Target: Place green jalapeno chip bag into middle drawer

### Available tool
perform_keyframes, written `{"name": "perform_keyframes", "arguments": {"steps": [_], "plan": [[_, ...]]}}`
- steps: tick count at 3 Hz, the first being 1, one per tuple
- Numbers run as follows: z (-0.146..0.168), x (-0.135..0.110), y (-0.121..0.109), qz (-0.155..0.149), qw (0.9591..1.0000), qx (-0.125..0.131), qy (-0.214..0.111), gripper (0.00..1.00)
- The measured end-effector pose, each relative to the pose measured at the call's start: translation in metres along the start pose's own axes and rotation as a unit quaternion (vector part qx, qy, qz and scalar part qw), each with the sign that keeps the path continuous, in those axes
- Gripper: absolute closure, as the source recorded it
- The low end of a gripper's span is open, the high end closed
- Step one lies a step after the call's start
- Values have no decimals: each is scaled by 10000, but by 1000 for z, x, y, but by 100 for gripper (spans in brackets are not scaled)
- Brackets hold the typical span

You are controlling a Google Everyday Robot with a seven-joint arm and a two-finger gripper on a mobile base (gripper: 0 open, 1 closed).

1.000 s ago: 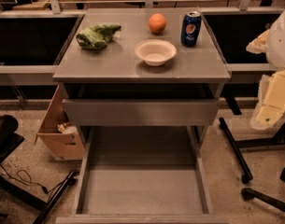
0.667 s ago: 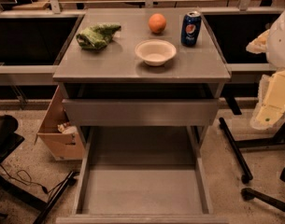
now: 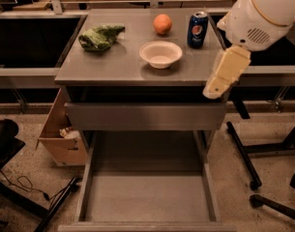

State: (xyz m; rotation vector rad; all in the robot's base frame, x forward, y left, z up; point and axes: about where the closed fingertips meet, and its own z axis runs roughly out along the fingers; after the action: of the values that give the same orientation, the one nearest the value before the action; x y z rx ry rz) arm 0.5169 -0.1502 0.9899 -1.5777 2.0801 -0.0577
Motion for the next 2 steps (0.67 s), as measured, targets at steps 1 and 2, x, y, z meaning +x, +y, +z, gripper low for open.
{"name": "perform_keyframes", "arguments": {"steps": [1, 2], "plan": [[25, -72, -41, 136, 9951, 519, -834, 0], [44, -116, -68, 166, 9875, 763, -1366, 0]]}}
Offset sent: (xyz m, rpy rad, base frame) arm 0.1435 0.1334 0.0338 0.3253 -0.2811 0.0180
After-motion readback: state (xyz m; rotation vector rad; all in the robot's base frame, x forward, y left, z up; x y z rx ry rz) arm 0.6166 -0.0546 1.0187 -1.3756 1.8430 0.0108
